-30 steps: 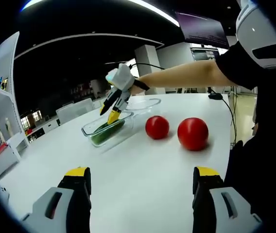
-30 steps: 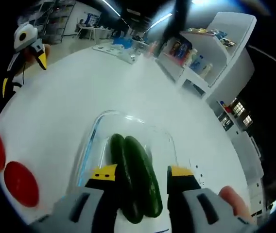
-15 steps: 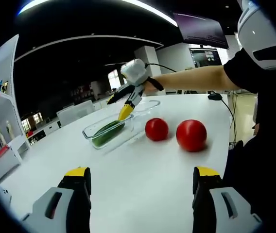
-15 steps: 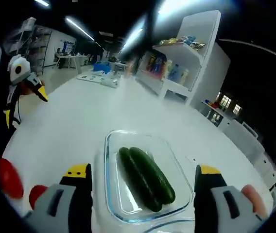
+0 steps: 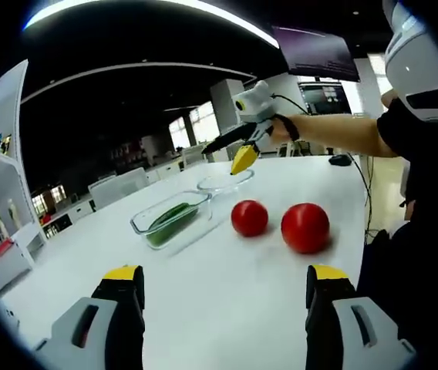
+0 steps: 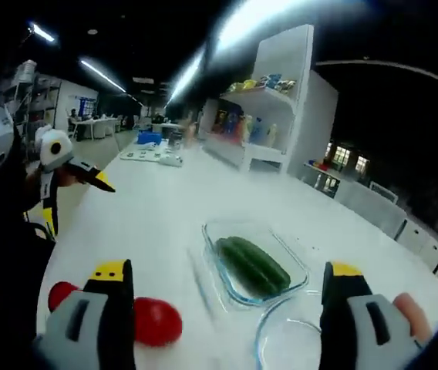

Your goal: Sort the scattered tomatoes and cucumbers on the table and place them into their respective storage containers

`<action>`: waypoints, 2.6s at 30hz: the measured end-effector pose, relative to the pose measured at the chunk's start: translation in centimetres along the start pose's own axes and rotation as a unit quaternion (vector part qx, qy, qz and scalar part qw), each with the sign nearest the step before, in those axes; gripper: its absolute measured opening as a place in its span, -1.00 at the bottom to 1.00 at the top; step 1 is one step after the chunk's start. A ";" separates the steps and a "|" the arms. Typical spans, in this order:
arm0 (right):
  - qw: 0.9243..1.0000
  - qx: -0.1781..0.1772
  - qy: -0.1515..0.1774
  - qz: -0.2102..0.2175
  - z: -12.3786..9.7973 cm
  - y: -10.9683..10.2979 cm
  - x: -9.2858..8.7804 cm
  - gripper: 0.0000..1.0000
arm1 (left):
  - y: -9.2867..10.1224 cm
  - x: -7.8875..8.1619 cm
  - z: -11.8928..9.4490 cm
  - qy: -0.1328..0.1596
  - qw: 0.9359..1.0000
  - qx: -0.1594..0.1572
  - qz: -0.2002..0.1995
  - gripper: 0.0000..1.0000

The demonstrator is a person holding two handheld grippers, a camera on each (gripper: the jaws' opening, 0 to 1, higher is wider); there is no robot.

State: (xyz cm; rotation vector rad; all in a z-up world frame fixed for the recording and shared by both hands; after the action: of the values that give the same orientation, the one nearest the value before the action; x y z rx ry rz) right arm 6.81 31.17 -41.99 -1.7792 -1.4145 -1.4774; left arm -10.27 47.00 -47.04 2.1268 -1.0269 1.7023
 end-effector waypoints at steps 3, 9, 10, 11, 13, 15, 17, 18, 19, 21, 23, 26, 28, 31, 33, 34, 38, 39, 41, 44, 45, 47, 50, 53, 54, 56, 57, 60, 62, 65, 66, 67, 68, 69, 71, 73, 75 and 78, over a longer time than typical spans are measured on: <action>1.000 -0.006 0.002 0.012 -2.5 -1.7 -0.4 0.94 | 0.0 0.1 0.3 0.000 1.000 -0.003 0.003 0.72; 0.998 -0.020 0.020 0.061 -6.2 -5.1 -1.1 0.94 | 0.1 0.6 0.8 0.008 1.000 -0.010 0.006 0.73; 0.997 -0.023 0.025 0.067 -6.8 -5.5 -1.2 0.94 | 0.1 0.6 0.9 0.009 1.000 -0.011 0.006 0.73; 0.997 -0.024 0.028 0.073 -7.4 -6.1 -1.4 0.94 | 0.1 0.7 1.1 0.011 1.000 -0.014 0.007 0.73; 0.996 -0.030 0.031 0.082 -8.6 -7.1 -1.9 0.94 | -0.1 0.6 1.4 0.010 1.000 -0.015 0.007 0.73; 0.995 -0.038 0.033 0.085 -9.5 -7.6 -2.1 0.94 | -0.1 0.5 1.5 0.009 1.000 -0.017 0.008 0.73; 0.993 -0.049 0.044 0.096 -10.4 -7.9 -2.2 0.94 | -0.1 0.6 1.6 0.009 1.000 -0.019 0.008 0.73; 0.992 -0.055 0.050 0.101 -10.8 -8.0 -2.2 0.94 | -0.2 0.6 1.6 0.008 1.000 -0.021 0.008 0.73; 0.991 -0.064 0.056 0.106 -11.2 -8.0 -2.4 0.94 | -0.3 0.6 1.5 0.008 1.000 -0.021 0.008 0.73; 0.989 -0.078 0.058 0.112 -11.9 -8.0 -2.9 0.94 | -0.7 0.8 1.3 0.012 1.000 -0.016 0.005 0.73; 0.986 -0.088 0.064 0.126 -12.6 -8.0 -3.4 0.94 | -1.0 0.9 1.2 0.014 1.000 -0.015 0.000 0.73; 0.982 -0.088 0.080 0.150 -13.6 -8.4 -3.7 0.94 | -1.1 0.9 1.2 0.012 1.000 -0.012 0.000 0.73; 0.981 -0.094 0.081 0.151 -14.1 -8.3 -3.9 0.94 | -1.1 1.0 1.2 0.010 1.000 -0.011 0.001 0.73; 0.980 -0.139 0.068 0.128 -15.3 -7.2 -4.6 0.94 | -1.1 1.1 1.4 0.009 1.000 -0.012 0.002 0.73; 0.978 -0.149 0.069 0.126 -15.7 -6.9 -4.6 0.94 | -1.1 1.1 1.4 0.005 1.000 -0.011 0.004 0.73; 0.978 -0.149 0.071 0.126 -15.9 -6.9 -4.5 0.94 | -1.1 1.1 1.4 0.004 1.000 -0.009 0.007 0.73; 0.978 -0.147 0.073 0.127 -16.2 -7.1 -4.4 0.94 | -1.3 1.3 1.1 0.004 1.000 -0.006 0.009 0.73; 0.978 -0.149 0.071 0.126 -16.2 -7.0 -4.5 0.94 | -1.3 1.4 1.1 0.005 1.000 -0.006 0.009 0.73; 0.978 -0.150 0.068 0.128 -16.2 -7.0 -4.8 0.94 | -1.2 1.3 1.2 0.004 1.000 -0.006 0.008 0.73; 0.978 -0.150 0.064 0.131 -16.1 -7.2 -5.3 0.94 | -1.1 1.1 1.4 0.001 1.000 -0.007 0.010 0.73; 0.978 -0.150 0.062 0.131 -16.1 -7.3 -5.4 0.94 | -1.0 1.1 1.4 0.000 1.000 -0.008 0.010 0.73; 0.978 -0.151 0.059 0.130 -16.1 -7.4 -5.5 0.94 | -0.8 1.2 1.4 0.001 1.000 -0.010 0.009 0.73; 0.978 -0.156 0.058 0.130 -16.3 -7.4 -5.7 0.94 | -0.8 1.2 1.4 0.002 1.000 -0.010 0.010 0.73; 0.977 -0.156 0.057 0.132 -16.3 -7.4 -5.8 0.94 | -0.7 1.2 1.3 0.001 1.000 -0.010 0.010 0.73; 0.977 -0.156 0.057 0.132 -16.3 -7.5 -5.8 0.94 | -0.7 1.2 1.3 0.000 1.000 -0.010 0.011 0.73; 0.977 -0.157 0.053 0.131 -16.3 -7.5 -6.0 0.94 | -0.6 1.2 1.3 0.000 1.000 -0.012 0.011 0.73; 0.978 -0.156 0.050 0.131 -16.2 -7.6 -6.1 0.94 | -0.5 1.1 1.3 0.000 1.000 -0.013 0.011 0.73; 0.978 -0.158 0.044 0.130 -16.1 -7.5 -6.6 0.94 | -0.4 1.1 1.3 -0.001 1.000 -0.013 0.013 0.73; 0.978 -0.159 0.042 0.130 -16.0 -7.3 -6.8 0.94 | -0.5 1.0 1.3 -0.002 1.000 -0.012 0.012 0.73; 0.977 -0.161 0.041 0.134 -15.9 -7.1 -7.1 0.93 | -0.4 1.1 1.1 -0.001 1.000 -0.011 0.013 0.73; 0.977 -0.163 0.042 0.135 -15.9 -7.0 -7.2 0.92 | -0.4 1.1 1.0 -0.001 1.000 -0.010 0.013 0.73; 0.976 -0.164 0.041 0.136 -15.8 -7.0 -7.3 0.92 | -0.4 1.1 1.0 0.000 1.000 -0.010 0.013 0.73; 0.976 -0.165 0.040 0.139 -15.6 -6.9 -7.4 0.92 | -0.5 1.1 1.0 -0.001 1.000 -0.010 0.013 0.73; 0.976 -0.163 0.040 0.141 -15.4 -6.9 -7.4 0.92 | -0.5 1.0 1.0 -0.003 1.000 -0.009 0.012 0.73; 0.974 -0.160 0.036 0.158 -15.0 -7.0 -7.7 0.92 | -0.5 0.8 0.9 -0.006 1.000 -0.007 0.013 0.73; 0.972 -0.154 0.019 0.178 -14.3 -6.9 -8.4 0.92 | -0.5 0.8 0.9 -0.007 1.000 -0.006 0.012 0.73; 0.972 -0.150 0.015 0.178 -13.5 -6.8 -8.5 0.91 | -0.4 0.8 0.9 -0.006 1.000 -0.006 0.011 0.73; 0.970 -0.147 0.011 0.192 -12.1 -6.7 -8.5 0.84 | -0.3 0.7 0.9 -0.007 1.000 -0.005 0.013 0.73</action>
State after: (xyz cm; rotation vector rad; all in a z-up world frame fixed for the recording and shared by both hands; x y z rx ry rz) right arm -4.03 20.22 -47.34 -2.0611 -0.8038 -1.5401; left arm -9.33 46.47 -46.54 2.1316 -1.0705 1.6918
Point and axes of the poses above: the point that each gripper's makers call its tool centre point, and the gripper's own axes: z roughly forward along the fingers, y roughly to its right, x roughly out of its top, the point moved 1 cm from there along -z, roughly backward along the fingers, and after that the axes turned 1 degree about -y, right-handed, at the moved point
